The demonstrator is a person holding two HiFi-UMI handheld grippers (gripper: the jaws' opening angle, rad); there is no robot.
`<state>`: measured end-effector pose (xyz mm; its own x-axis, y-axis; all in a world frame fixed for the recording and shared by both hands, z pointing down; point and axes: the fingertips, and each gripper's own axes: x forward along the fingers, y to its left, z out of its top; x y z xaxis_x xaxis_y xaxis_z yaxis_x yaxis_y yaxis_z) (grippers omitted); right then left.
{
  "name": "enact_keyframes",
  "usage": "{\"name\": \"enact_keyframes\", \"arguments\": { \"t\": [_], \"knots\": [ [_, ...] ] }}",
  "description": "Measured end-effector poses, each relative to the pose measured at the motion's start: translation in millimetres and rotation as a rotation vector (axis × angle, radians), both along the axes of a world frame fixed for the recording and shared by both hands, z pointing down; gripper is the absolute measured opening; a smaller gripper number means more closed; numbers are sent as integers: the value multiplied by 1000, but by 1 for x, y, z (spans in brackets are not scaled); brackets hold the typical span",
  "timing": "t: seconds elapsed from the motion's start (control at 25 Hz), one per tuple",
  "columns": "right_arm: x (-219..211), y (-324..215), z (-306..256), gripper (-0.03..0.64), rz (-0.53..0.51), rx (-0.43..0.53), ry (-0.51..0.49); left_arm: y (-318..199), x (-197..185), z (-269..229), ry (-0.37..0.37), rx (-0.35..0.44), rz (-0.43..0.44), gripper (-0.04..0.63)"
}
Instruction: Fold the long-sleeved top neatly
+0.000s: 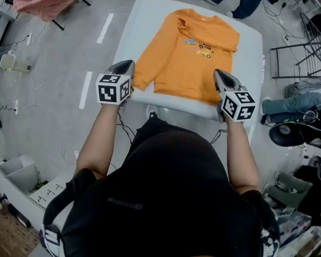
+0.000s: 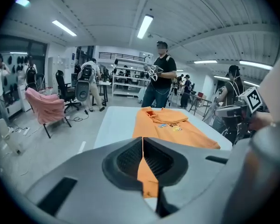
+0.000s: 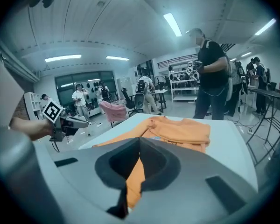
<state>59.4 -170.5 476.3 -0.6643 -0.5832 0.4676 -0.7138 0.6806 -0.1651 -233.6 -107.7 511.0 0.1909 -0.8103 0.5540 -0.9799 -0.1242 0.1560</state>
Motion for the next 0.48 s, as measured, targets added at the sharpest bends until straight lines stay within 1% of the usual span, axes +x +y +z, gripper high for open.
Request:
{"name": "enact_keyframes", "arguments": {
  "t": [0.16, 0.24, 0.32, 0.36, 0.4, 0.48],
  "knots": [
    [16, 24, 13, 5, -18, -15, 7, 23, -10, 18, -49, -45, -66, 9],
    [21, 35, 21, 5, -23, -28, 7, 38, -17, 40, -59, -94, -105, 11],
    [22, 45, 28, 5, -32, -39, 6, 52, -23, 65, -49, -153, -138, 14],
    [22, 49, 32, 5, -36, -43, 7, 58, -24, 77, -40, -180, -147, 36],
    [22, 53, 34, 5, -38, -46, 10, 62, -24, 87, -34, -202, -151, 78],
    [24, 60, 36, 5, -42, -47, 15, 68, -21, 101, -41, -233, -148, 94]
  ]
}}
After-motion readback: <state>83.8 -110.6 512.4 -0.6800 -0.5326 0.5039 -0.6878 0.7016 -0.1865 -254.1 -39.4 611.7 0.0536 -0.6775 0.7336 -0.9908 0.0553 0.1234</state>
